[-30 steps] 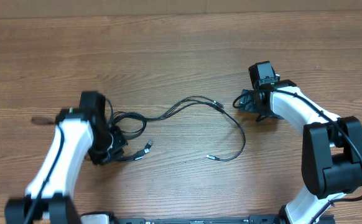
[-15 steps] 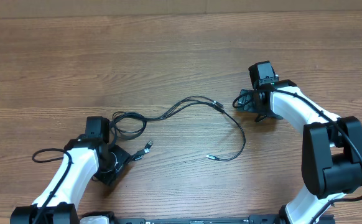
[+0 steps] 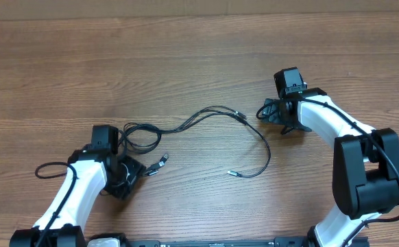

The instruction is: Untangle cables

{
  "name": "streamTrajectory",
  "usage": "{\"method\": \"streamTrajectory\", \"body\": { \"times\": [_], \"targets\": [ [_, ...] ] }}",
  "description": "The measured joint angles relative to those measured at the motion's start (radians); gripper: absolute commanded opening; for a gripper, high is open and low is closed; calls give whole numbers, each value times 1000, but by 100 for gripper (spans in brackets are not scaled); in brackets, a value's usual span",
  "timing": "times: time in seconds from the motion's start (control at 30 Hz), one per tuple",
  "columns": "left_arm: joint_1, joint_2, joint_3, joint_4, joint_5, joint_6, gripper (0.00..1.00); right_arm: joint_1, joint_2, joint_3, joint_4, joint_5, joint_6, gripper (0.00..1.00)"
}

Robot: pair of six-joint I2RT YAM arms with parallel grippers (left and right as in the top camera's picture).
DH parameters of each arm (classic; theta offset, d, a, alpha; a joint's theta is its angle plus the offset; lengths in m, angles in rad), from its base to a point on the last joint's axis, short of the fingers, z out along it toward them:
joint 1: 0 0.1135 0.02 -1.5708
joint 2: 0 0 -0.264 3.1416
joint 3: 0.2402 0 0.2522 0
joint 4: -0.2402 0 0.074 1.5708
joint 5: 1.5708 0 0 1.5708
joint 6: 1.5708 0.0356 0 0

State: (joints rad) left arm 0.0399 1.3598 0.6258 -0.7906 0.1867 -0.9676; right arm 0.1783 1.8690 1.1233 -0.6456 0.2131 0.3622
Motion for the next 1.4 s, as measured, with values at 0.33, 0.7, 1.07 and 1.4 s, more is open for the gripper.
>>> {"method": "streamTrajectory", "body": {
  "times": [0.33,0.7,1.07,1.4],
  "targets": [
    [0,0,21,43,-9,-75,68,0,0,0,3,-31,0,100],
    [0,0,-18,43,-37,-194,60,0,0,0,5,-34,0,100],
    [0,0,-48,134,-72,-232,54,0,0,0,10,-52,0,100],
    [0,0,-50,145,-87,-235,48,0,0,0,10,-57,0,100]
  ]
}}
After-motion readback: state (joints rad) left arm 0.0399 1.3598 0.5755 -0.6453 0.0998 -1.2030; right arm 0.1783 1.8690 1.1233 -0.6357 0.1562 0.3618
